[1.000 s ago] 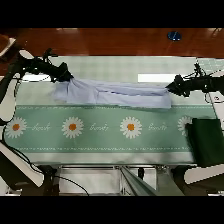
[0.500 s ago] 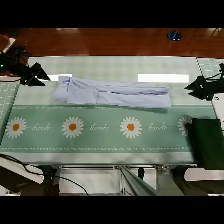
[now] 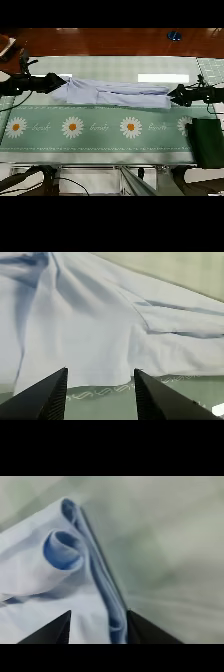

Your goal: Fold the shirts.

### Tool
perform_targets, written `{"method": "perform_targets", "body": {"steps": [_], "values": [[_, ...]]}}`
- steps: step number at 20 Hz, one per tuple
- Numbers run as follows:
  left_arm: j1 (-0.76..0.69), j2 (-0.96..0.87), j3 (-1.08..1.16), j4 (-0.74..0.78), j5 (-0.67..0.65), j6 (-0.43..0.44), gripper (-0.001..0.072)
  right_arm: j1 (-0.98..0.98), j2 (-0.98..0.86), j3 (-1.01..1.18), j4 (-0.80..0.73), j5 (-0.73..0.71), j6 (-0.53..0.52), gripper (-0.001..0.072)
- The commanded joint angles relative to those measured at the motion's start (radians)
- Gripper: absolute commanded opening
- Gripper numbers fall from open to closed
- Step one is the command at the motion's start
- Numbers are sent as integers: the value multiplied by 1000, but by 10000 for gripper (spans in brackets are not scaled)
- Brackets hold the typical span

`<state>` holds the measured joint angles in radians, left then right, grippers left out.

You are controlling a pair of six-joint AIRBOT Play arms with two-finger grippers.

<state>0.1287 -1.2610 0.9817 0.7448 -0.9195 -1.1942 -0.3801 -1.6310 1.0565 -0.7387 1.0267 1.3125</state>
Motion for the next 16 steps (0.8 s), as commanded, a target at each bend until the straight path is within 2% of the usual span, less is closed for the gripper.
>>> {"method": "perform_targets", "body": {"steps": [1,2,3,4,5,6,7,9,10,11,14,16], "values": [[-108,35,-69,-39,146,57,507,85,-34,4,30,-13,-14,399],[-133,27,-69,-39,168,57,507,98,-34,8,30,-5,-15,340],[-159,20,-69,-40,185,57,506,103,-34,13,32,14,-22,168],[-182,13,-69,-40,197,57,458,102,-31,23,34,48,-37,24],[-203,6,-69,-40,203,57,177,93,-14,32,32,87,-54,22],[-222,5,-69,-49,210,56,30,79,23,33,23,112,-66,22],[-255,7,-69,-85,229,74,26,59,78,33,-7,142,-69,22],[-351,8,-55,-129,248,227,19,29,225,15,-111,230,-81,22],[-405,1,-40,-128,254,228,19,19,318,-15,-177,238,-73,22],[-464,-19,-20,-128,261,203,19,8,427,-56,-231,231,-44,22],[-626,-173,105,-114,253,78,18,-3,734,-158,-260,258,-21,22],[-703,-332,276,-106,77,-27,18,-3,891,-184,-270,316,13,22]]}}
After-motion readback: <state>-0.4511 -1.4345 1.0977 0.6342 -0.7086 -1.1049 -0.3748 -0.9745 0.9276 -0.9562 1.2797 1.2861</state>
